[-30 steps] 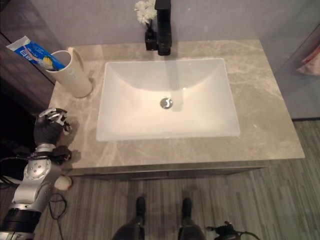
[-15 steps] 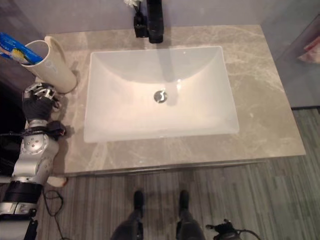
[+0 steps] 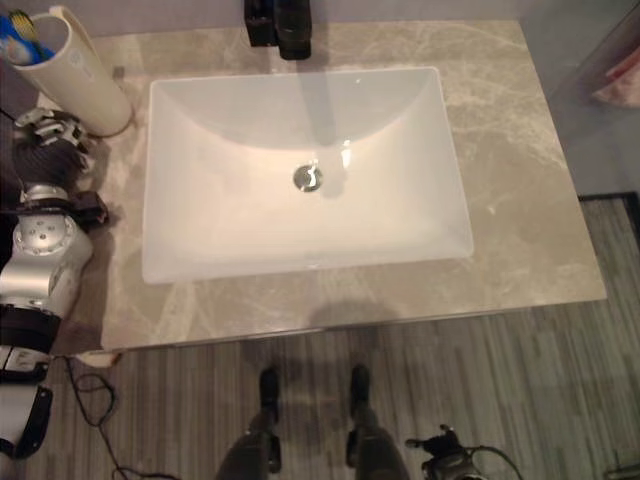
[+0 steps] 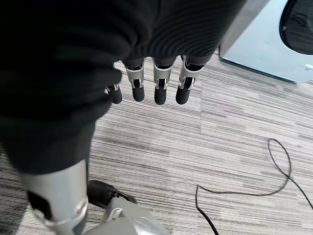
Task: Put brush and paste in cup on sink, flatten towel.
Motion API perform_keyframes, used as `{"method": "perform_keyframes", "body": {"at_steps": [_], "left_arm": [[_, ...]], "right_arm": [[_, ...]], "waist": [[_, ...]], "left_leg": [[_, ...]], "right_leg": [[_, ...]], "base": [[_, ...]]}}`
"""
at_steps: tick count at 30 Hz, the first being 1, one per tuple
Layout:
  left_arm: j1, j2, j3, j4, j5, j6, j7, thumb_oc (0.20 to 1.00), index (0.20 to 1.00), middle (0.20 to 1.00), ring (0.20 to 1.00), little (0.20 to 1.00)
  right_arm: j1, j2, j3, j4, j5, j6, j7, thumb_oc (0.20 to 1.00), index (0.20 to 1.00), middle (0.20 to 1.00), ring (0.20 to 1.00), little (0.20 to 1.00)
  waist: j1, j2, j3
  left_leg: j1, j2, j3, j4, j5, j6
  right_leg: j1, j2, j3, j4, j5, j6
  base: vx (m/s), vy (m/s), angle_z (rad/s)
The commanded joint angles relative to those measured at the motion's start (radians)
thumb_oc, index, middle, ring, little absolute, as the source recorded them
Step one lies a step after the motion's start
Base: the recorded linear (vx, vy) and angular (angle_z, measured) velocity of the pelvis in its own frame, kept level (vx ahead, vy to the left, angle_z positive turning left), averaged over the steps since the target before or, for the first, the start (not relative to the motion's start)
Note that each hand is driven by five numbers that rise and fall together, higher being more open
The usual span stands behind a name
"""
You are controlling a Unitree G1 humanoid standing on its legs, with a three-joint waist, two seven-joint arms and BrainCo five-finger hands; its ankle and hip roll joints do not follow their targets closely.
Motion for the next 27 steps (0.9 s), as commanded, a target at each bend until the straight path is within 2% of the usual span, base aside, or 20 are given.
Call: {"method": "perform_keyframes", "body": {"at_steps": [1,13,15,17,22,27], "left_arm": [[-0.104,0.063,-0.032,0.076,0.011,-0.03,0.024,0.2,0.2,0.2,0.2,0.2],[-0.215,0.081,-0.115,0.181,0.082,-0.004,0.033,0.2,0.2,0.2,0.2,0.2],[-0.292,0.085,-0.174,0.256,0.105,0.01,0.034,0.2,0.2,0.2,0.2,0.2],[-0.315,0.087,-0.189,0.271,0.108,0.007,0.042,0.2,0.2,0.2,0.2,0.2],[-0.266,0.05,-0.158,0.231,0.119,0.004,0.071,0.2,0.2,0.2,0.2,0.2],[-0.062,-0.051,-0.051,-0.005,0.196,-0.001,0.076,0.2,0.2,0.2,0.2,0.2]], "right_arm": [[-0.008,0.0,0.033,-0.012,0.043,-0.005,-0.031,1.0,1.0,1.0,1.0,1.0],[-0.004,-0.002,0.044,-0.009,0.049,-0.018,-0.035,1.0,1.0,1.0,1.0,1.0],[-0.011,-0.003,0.051,-0.009,0.055,-0.024,-0.038,1.0,1.0,1.0,1.0,1.0],[-0.018,0.001,0.059,-0.01,0.057,-0.025,-0.04,1.0,1.0,1.0,1.0,1.0],[-0.007,0.013,0.061,-0.021,0.062,-0.032,-0.044,1.0,1.0,1.0,1.0,1.0],[0.029,0.014,0.027,-0.003,0.036,-0.018,-0.033,1.0,1.0,1.0,1.0,1.0]], "waist": [[-0.018,-0.016,0.024],[-0.032,-0.022,0.032],[-0.042,-0.017,0.034],[-0.041,-0.019,0.038],[-0.042,-0.023,0.033],[-0.025,-0.045,0.028]], "left_leg": [[0.007,-0.017,0.036,0.003,-0.002,-0.019],[-0.01,-0.014,0.044,0.003,0.001,-0.026],[-0.018,-0.017,0.045,0.003,0.0,-0.025],[-0.019,-0.018,0.042,0.003,0.001,-0.021],[-0.005,-0.02,0.045,0.003,-0.004,-0.02],[0.079,-0.025,0.041,0.003,-0.044,-0.018]], "right_leg": [[0.009,-0.055,0.037,-0.001,-0.006,0.06],[-0.009,-0.058,0.042,-0.001,0.001,0.064],[-0.014,-0.064,0.039,-0.001,0.004,0.07],[-0.014,-0.064,0.041,-0.001,0.006,0.071],[0.008,-0.067,0.034,-0.001,-0.001,0.068],[0.094,-0.064,-0.003,0.029,-0.043,0.052]], "base": [[0.0,0.0,0.0],[0.0,0.0,0.0],[0.04,0.017,0.03],[0.02,0.014,0.04],[0.04,-0.001,0.01],[0.09,-0.013,0.2]]}}
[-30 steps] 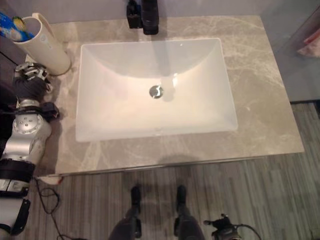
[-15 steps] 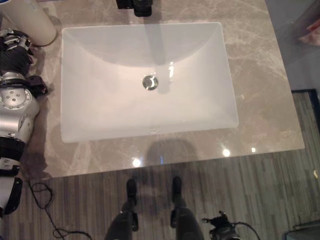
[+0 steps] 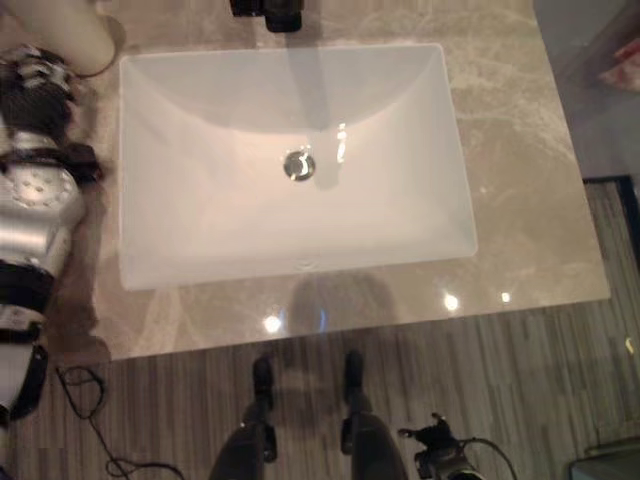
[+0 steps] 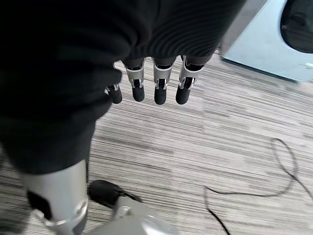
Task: Put brush and paste in cup on sink, flatten towel.
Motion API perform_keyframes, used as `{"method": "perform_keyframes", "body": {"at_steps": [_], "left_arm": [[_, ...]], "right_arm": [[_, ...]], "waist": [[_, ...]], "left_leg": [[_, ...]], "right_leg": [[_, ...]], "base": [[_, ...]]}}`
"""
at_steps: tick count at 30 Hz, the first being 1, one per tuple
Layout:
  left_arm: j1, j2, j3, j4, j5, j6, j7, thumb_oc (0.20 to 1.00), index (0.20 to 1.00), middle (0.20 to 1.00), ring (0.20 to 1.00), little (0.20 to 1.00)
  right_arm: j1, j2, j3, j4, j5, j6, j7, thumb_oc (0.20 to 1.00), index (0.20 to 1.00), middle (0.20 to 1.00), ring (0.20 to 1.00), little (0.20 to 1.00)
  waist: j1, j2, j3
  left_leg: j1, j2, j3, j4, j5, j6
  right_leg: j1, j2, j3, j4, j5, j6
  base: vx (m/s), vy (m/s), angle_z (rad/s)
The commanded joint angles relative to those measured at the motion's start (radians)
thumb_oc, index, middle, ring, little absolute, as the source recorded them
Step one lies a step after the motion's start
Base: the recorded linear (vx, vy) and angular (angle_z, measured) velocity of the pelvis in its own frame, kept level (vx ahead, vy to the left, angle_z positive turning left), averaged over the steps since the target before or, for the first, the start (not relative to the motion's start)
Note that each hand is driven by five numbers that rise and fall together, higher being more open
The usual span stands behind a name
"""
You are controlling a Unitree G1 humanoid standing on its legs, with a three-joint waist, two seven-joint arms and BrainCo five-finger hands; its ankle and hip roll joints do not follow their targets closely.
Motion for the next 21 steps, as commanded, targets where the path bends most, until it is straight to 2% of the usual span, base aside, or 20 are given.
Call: {"method": "perform_keyframes", "body": {"at_steps": [1,6,8,12,14,15,16,17,18,19,20,21], "left_arm": [[0.05,0.009,0.033,-0.009,0.094,-0.009,0.015,0.2,0.2,0.2,0.2,0.2],[0.176,-0.03,0.089,-0.138,0.13,0.005,-0.027,0.2,0.2,0.2,0.2,0.2],[0.285,-0.042,0.145,-0.214,0.127,0.004,-0.066,0.2,0.2,0.2,0.2,0.2],[0.436,-0.04,0.24,-0.293,0.123,0.013,-0.114,0.2,0.2,0.2,0.2,0.2],[0.483,-0.034,0.271,-0.326,0.123,0.013,-0.14,0.2,0.2,0.2,0.2,0.2],[0.531,-0.042,0.301,-0.358,0.116,0.013,-0.145,0.2,0.2,0.2,0.2,0.2],[0.536,-0.043,0.305,-0.361,0.117,0.015,-0.146,0.2,0.2,0.2,0.2,0.2],[0.6,-0.033,0.35,-0.388,0.116,0.015,-0.159,0.2,0.2,0.2,0.2,0.2],[0.62,-0.034,0.364,-0.394,0.112,0.018,-0.16,0.2,0.2,0.2,0.2,0.2],[0.634,-0.029,0.378,-0.395,0.115,0.021,-0.16,0.2,0.2,0.2,0.2,0.2],[0.635,-0.028,0.385,-0.397,0.111,0.019,-0.159,0.2,0.2,0.2,0.2,0.2],[0.633,-0.033,0.381,-0.397,0.107,0.017,-0.167,0.2,0.2,0.2,0.2,0.2]], "right_arm": [[0.038,0.009,-0.022,0.039,-0.017,0.023,-0.006,1.0,1.0,1.0,1.0,1.0],[0.062,-0.002,-0.053,0.06,-0.042,0.042,0.01,1.0,1.0,1.0,1.0,1.0],[0.065,-0.01,-0.074,0.066,-0.057,0.051,0.026,1.0,1.0,1.0,1.0,1.0],[0.064,-0.023,-0.096,0.033,-0.071,0.052,0.051,1.0,1.0,1.0,1.0,1.0],[0.06,-0.035,-0.119,0.006,-0.051,0.05,0.063,1.0,1.0,1.0,1.0,1.0],[0.061,-0.043,-0.14,-0.065,-0.03,0.04,0.067,1.0,1.0,1.0,1.0,1.0],[0.063,-0.045,-0.138,-0.068,-0.031,0.042,0.067,1.0,1.0,1.0,1.0,1.0],[0.088,-0.059,-0.141,-0.234,-0.017,0.022,0.08,1.0,1.0,1.0,1.0,1.0],[0.106,-0.061,-0.145,-0.278,-0.003,0.021,0.085,1.0,1.0,1.0,1.0,1.0],[0.124,-0.062,-0.147,-0.322,0.006,0.013,0.091,1.0,1.0,1.0,1.0,1.0],[0.139,-0.062,-0.142,-0.351,0.006,0.009,0.102,1.0,1.0,1.0,1.0,1.0],[0.146,-0.065,-0.144,-0.351,0.011,0.005,0.107,1.0,1.0,1.0,1.0,1.0]], "waist": [[0.005,-0.038,-0.013],[0.022,-0.049,-0.014],[0.042,-0.065,-0.027],[0.056,-0.074,-0.034],[0.054,-0.066,-0.031],[0.048,-0.056,-0.022],[0.049,-0.056,-0.023],[0.038,-0.035,-0.01],[0.032,-0.025,-0.008],[0.02,-0.011,-0.005],[0.003,-0.001,-0.005],[-0.012,0.005,-0.011]], "left_leg": [[0.057,-0.018,0.05,0.004,-0.053,-0.016],[0.125,-0.027,0.033,0.004,-0.075,-0.006],[0.184,-0.046,0.028,0.004,-0.102,0.023],[0.252,-0.076,0.048,0.03,-0.144,0.066],[0.254,-0.098,0.035,0.066,-0.166,0.088],[0.262,-0.115,0.031,0.083,-0.179,0.108],[0.261,-0.117,0.034,0.085,-0.18,0.109],[0.282,-0.13,0.035,0.088,-0.185,0.129],[0.292,-0.13,0.038,0.087,-0.187,0.134],[0.298,-0.132,0.035,0.095,-0.194,0.14],[0.313,-0.139,0.023,0.091,-0.202,0.142],[0.316,-0.147,0.014,0.093,-0.199,0.144]], "right_leg": [[0.041,-0.057,0.021,0.036,-0.03,0.043],[0.126,-0.061,-0.015,0.04,-0.058,0.043],[0.168,-0.07,-0.021,0.069,-0.08,0.046],[0.178,-0.085,0.033,0.164,-0.087,0.059],[0.166,-0.098,0.061,0.223,-0.071,0.066],[0.138,-0.113,0.084,0.29,-0.027,0.071],[0.134,-0.114,0.088,0.295,-0.028,0.072],[0.107,-0.121,0.124,0.371,0.022,0.065],[0.092,-0.108,0.147,0.407,0.015,0.06],[0.069,-0.075,0.181,0.439,0.001,0.054],[0.054,-0.03,0.212,0.435,-0.053,0.04],[0.034,0.007,0.241,0.409,-0.071,0.027]], "base": [[0.07,0.0,0.44],[0.08,0.032,0.35],[0.12,0.116,0.2],[0.05,0.208,-0.03],[-0.01,0.253,-0.32],[-0.03,0.22,-0.23],[-0.03,0.323,-0.17],[0.0,0.228,-0.09],[-0.01,0.294,-0.1],[0.03,0.182,-0.15],[0.05,0.179,-0.1],[0.09,0.15,0.02]]}}
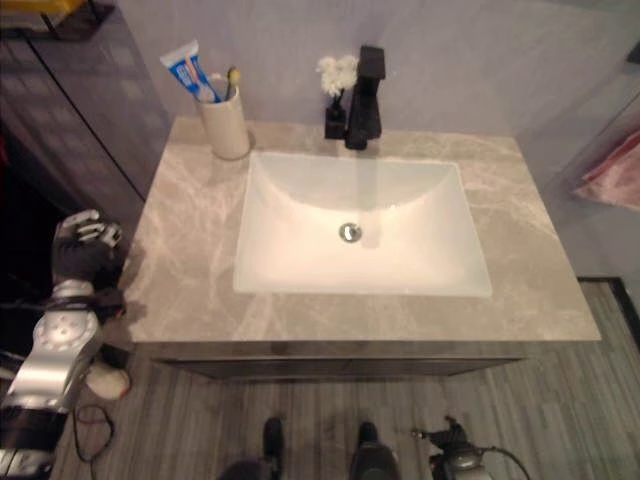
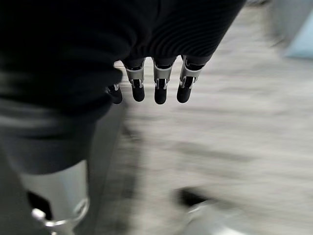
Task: Put brush and paste in cup on sink, flatten towel.
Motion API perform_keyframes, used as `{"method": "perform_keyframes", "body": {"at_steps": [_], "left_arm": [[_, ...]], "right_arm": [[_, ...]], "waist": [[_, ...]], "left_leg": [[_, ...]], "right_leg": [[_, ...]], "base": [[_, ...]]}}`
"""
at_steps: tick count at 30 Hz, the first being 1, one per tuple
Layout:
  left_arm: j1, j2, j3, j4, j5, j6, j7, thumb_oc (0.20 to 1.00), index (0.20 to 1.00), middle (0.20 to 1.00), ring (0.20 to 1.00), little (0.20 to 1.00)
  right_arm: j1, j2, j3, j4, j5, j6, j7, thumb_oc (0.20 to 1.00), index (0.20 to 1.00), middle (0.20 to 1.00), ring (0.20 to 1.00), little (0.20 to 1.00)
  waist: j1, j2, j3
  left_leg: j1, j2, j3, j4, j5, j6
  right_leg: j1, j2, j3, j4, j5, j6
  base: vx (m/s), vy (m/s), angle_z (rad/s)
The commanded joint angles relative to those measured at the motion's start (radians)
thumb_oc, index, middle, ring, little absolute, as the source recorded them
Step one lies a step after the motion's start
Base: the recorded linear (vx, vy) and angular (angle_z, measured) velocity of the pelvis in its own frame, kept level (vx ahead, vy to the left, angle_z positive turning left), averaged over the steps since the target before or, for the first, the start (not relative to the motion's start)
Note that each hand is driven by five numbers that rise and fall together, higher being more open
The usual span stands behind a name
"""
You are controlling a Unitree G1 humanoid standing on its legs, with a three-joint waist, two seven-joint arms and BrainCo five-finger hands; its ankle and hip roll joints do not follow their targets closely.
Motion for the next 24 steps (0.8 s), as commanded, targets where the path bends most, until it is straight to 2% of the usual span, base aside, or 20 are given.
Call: {"method": "perform_keyframes", "body": {"at_steps": [1,2,3,4,5,9,11,17,24], "left_arm": [[-0.052,0.031,0.055,-0.047,-0.001,-0.038,-0.012,0.2,0.2,0.2,0.2,0.2],[-0.052,0.031,0.055,-0.047,-0.001,-0.038,-0.012,0.2,0.2,0.2,0.2,0.2],[-0.048,0.037,0.054,-0.051,-0.007,-0.038,-0.027,0.2,0.2,0.2,0.2,0.2],[-0.057,0.059,0.04,-0.059,-0.019,-0.044,-0.053,0.2,0.2,0.2,0.2,0.2],[-0.065,0.063,0.028,-0.06,-0.019,-0.046,-0.061,0.2,0.2,0.2,0.2,0.2],[-0.076,0.056,-0.011,-0.064,-0.029,-0.044,-0.084,0.2,0.2,0.2,0.2,0.2],[-0.068,0.03,-0.029,-0.061,-0.059,-0.045,-0.111,0.2,0.2,0.2,0.2,0.2],[-0.058,0.006,-0.042,-0.05,-0.09,-0.037,-0.124,0.2,0.2,0.2,0.2,0.2],[-0.107,-0.036,-0.053,0.037,-0.085,-0.021,-0.085,0.2,0.2,0.2,0.2,0.2]], "right_arm": [[-0.013,-0.005,0.003,0.058,0.044,-0.012,0.018,1.0,1.0,1.0,1.0,1.0],[-0.015,-0.006,0.003,0.06,0.044,-0.013,0.018,1.0,1.0,1.0,1.0,1.0],[-0.029,-0.008,0.016,0.143,-0.002,0.007,0.006,1.0,1.0,1.0,1.0,1.0],[-0.045,-0.008,0.021,0.268,-0.052,0.032,0.006,1.0,1.0,1.0,1.0,1.0],[-0.049,-0.011,0.019,0.342,-0.072,0.047,0.008,1.0,1.0,1.0,1.0,1.0],[-0.037,-0.026,0.02,0.479,-0.123,0.074,0.02,1.0,1.0,1.0,1.0,1.0],[-0.013,-0.037,0.016,0.558,-0.165,0.095,0.051,1.0,1.0,1.0,1.0,1.0],[0.024,-0.042,0.008,0.571,-0.178,0.097,0.06,1.0,1.0,1.0,1.0,1.0],[0.038,-0.015,0.015,0.544,-0.155,0.092,0.05,1.0,1.0,1.0,1.0,1.0]], "waist": [[-0.025,0.006,-0.016],[-0.026,0.008,-0.016],[-0.021,0.011,-0.014],[-0.039,0.016,-0.007],[-0.04,0.014,-0.003],[-0.034,0.001,-0.022],[-0.031,0.0,-0.054],[-0.035,0.004,-0.094],[-0.049,0.019,-0.109]], "left_leg": [[0.045,-0.049,0.014,0.068,-0.12,-0.005],[0.046,-0.047,0.013,0.068,-0.121,-0.005],[0.064,-0.051,0.029,0.064,-0.13,-0.01],[0.084,-0.052,0.002,0.071,-0.144,-0.016],[0.093,-0.054,-0.005,0.084,-0.155,-0.018],[0.107,-0.064,-0.028,0.11,-0.185,-0.024],[0.127,-0.047,-0.059,0.099,-0.194,-0.034],[0.159,0.001,-0.079,0.061,-0.186,-0.066],[0.185,0.017,-0.059,0.012,-0.173,-0.071]], "right_leg": [[-0.013,0.099,0.055,-0.112,0.07,-0.018],[-0.011,0.1,0.053,-0.115,0.071,-0.018],[-0.045,0.054,0.004,-0.194,0.128,-0.004],[-0.075,0.053,0.042,-0.28,0.19,0.02],[-0.08,0.042,0.051,-0.306,0.211,0.029],[-0.036,0.036,0.033,-0.316,0.183,0.024],[0.001,0.065,0.034,-0.31,0.16,0.014],[0.066,0.087,-0.01,-0.359,0.121,-0.008],[0.085,0.096,-0.014,-0.39,0.116,-0.015]], "base": [[0.06,0.096,0.16],[0.09,0.028,0.5],[0.16,-0.063,0.29],[0.19,-0.081,0.25],[0.18,-0.069,-0.02],[0.08,-0.055,0.43],[0.22,-0.228,0.86],[0.14,-0.157,0.42],[0.06,-0.041,0.02]]}}
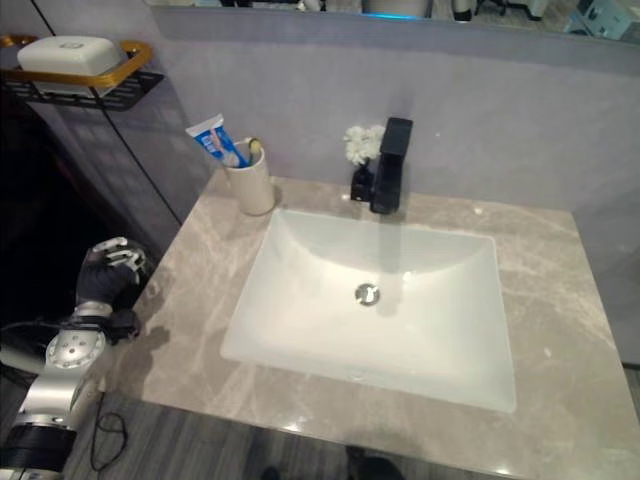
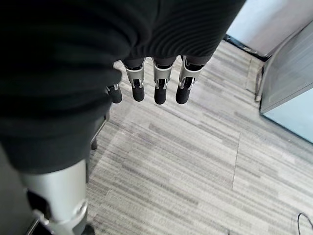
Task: Put brush and paste in cup on sink, flatten towel.
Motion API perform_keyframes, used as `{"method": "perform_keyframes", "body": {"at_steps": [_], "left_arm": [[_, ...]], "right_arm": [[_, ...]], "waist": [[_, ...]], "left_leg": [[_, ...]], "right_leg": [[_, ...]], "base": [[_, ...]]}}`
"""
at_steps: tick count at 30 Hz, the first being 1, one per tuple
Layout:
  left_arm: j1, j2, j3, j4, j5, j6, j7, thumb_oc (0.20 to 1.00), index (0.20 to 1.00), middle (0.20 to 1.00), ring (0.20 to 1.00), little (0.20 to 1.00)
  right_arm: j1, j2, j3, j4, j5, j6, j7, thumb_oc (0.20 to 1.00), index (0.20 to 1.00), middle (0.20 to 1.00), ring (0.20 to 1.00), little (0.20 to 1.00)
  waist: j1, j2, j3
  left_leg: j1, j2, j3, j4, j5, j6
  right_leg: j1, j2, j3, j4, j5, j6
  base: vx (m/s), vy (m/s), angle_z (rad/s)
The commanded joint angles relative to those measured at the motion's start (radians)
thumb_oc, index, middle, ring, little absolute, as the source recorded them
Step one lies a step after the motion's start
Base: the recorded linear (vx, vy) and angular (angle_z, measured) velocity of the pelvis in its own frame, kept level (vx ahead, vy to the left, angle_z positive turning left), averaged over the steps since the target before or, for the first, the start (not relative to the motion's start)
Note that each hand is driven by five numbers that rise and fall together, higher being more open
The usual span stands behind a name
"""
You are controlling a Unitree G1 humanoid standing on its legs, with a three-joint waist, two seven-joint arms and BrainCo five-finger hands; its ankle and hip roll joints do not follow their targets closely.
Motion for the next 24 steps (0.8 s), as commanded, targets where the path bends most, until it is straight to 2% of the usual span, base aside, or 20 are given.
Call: {"method": "perform_keyframes", "body": {"at_steps": [1,10,18,24], "left_arm": [[-0.102,0.023,0.03,0.028,0.004,-0.031,0.038,0.2,0.2,0.2,0.2,0.2],[-0.259,0.038,-0.028,0.194,0.076,-0.002,0.102,0.2,0.2,0.2,0.2,0.2],[-0.384,0.092,-0.056,0.362,0.053,-0.004,0.154,0.2,0.2,0.2,0.2,0.2],[-0.492,0.165,-0.111,0.488,0.021,-0.007,0.165,0.2,0.2,0.2,0.2,0.2]], "right_arm": [[0.031,0.037,0.017,0.027,0.008,0.011,-0.006,1.0,1.0,1.0,1.0,1.0],[0.038,0.042,0.05,0.02,0.006,0.015,-0.012,1.0,1.0,1.0,1.0,1.0],[0.017,0.032,0.058,0.001,0.032,0.012,-0.033,1.0,1.0,1.0,1.0,1.0],[-0.005,0.03,0.083,-0.022,0.054,0.001,-0.049,1.0,1.0,1.0,1.0,1.0]], "waist": [[-0.028,-0.04,-0.03],[-0.058,-0.025,-0.023],[-0.08,-0.022,0.005],[-0.09,-0.023,0.032]], "left_leg": [[0.045,-0.118,0.05,0.031,-0.088,0.067],[0.031,-0.123,0.068,0.004,-0.072,0.064],[-0.009,-0.122,0.08,0.004,-0.055,0.055],[-0.046,-0.116,0.082,0.004,-0.041,0.046]], "right_leg": [[-0.078,-0.099,0.066,0.098,-0.049,0.112],[-0.106,-0.102,0.087,0.096,-0.044,0.113],[-0.151,-0.112,0.098,0.106,-0.034,0.117],[-0.197,-0.113,0.101,0.122,-0.029,0.116]], "base": [[0.05,-0.008,-0.01],[0.0,0.005,-0.11],[-0.05,0.007,-0.07],[-0.05,-0.002,0.0]]}}
